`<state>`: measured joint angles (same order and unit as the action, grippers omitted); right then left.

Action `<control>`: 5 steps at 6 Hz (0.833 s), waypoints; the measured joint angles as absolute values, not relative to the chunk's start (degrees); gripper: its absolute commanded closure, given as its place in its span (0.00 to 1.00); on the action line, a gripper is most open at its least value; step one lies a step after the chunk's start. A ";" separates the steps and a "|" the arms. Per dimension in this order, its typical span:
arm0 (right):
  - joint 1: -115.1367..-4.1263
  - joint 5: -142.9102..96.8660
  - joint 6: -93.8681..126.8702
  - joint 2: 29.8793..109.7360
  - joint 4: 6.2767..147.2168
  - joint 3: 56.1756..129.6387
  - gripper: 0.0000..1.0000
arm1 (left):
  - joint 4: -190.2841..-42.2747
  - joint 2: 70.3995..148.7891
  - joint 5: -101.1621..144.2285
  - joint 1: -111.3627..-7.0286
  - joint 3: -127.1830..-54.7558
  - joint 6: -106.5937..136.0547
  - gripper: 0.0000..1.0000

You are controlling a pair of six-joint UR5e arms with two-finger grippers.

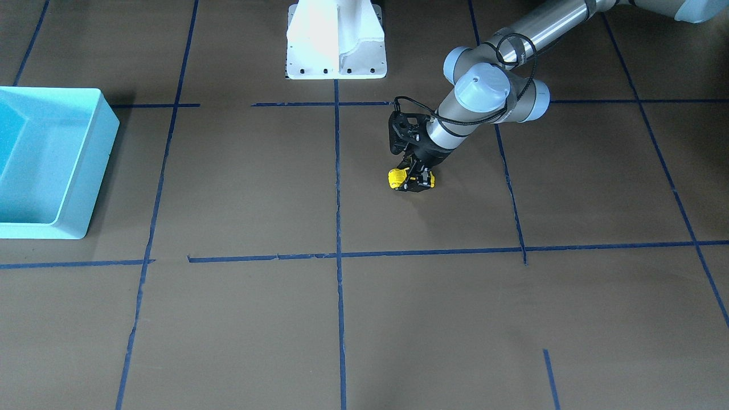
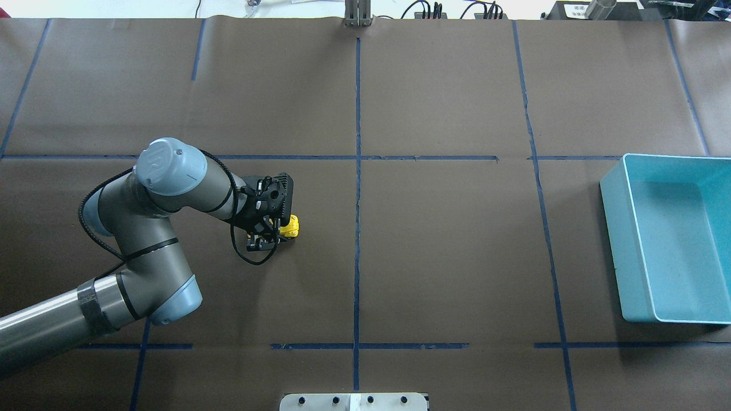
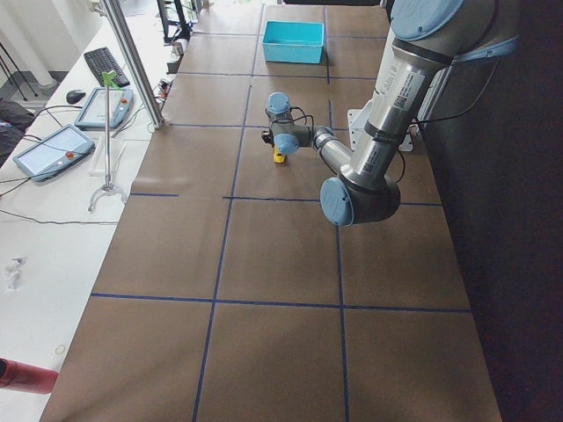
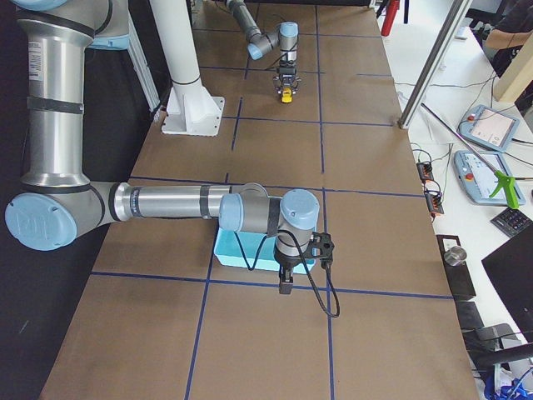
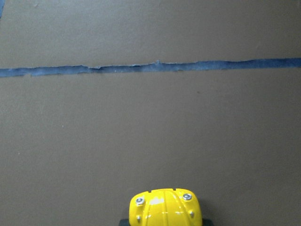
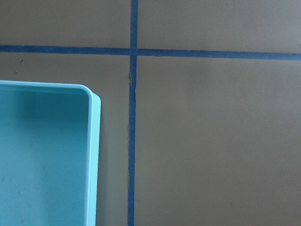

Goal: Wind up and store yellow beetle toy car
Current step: 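Release the yellow car and lift the left gripper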

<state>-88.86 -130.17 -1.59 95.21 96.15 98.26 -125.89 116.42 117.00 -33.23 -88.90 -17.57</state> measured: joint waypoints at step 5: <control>-88.78 -130.23 -1.58 95.21 96.15 98.26 0.00 | -126.20 111.25 117.16 -34.14 -93.03 -17.50 0.00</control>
<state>-88.78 -130.23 -1.58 95.21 96.15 98.26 -126.20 111.25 117.16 -34.14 -93.03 -17.50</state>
